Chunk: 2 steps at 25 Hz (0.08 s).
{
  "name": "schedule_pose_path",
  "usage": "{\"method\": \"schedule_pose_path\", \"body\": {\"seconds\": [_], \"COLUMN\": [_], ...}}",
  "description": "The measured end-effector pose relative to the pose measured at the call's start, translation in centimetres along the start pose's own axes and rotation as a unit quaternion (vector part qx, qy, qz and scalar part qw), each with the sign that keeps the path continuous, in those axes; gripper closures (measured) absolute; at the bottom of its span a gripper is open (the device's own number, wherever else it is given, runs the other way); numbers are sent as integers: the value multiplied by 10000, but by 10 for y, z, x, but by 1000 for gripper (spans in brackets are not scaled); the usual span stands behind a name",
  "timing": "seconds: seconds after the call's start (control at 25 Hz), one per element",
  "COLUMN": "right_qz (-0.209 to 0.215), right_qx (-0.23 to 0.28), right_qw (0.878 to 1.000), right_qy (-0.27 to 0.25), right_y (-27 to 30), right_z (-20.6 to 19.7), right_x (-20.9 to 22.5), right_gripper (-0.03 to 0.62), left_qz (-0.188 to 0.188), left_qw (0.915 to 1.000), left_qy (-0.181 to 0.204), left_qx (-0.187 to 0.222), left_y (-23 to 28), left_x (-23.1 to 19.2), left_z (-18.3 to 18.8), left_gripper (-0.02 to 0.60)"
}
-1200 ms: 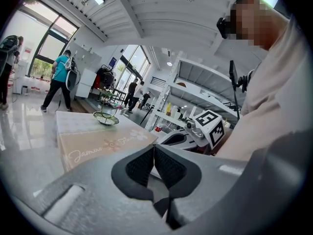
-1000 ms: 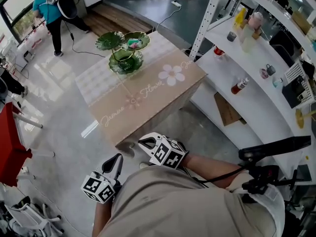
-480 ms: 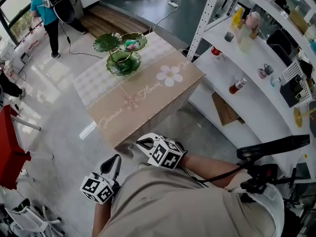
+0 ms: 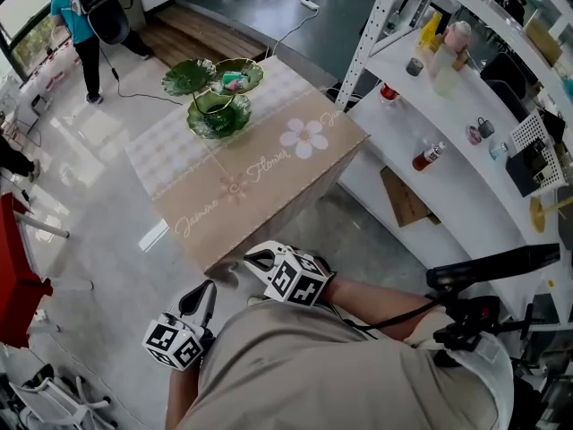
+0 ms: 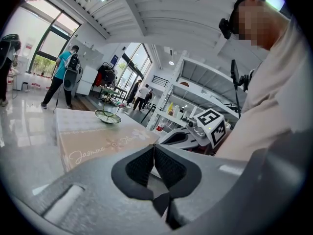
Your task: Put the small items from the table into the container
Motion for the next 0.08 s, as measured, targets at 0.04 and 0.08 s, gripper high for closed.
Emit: {"method": "schedule_pose_path", "body": {"seconds": [0.04,0.08], "right_qz": [-3,-7], "right_qx": [0,0], "right_qw": [10000,10000], "right_qy": [-1,-2], "right_y": [1,2], "right_z": [1,2], "right_x": [3,5], "right_gripper": [580,580], "left_qz": [1,2], "left_qw": [10000,10000], "left_qy": [-3,-6], "left_qx": [-5,-10], "left_y": [1,3], "left_x": [-2,-4], "left_z": [2,3], "left_gripper": [574,573]}}
Point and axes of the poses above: the fingertips, and each gripper's own axes: y forward along the fingers, x to its right, z out of its top, the point moved 6 cm from there along -y, backward along the fingers, and after that the axes turned 1 degree about x, right-handed, at the moved point
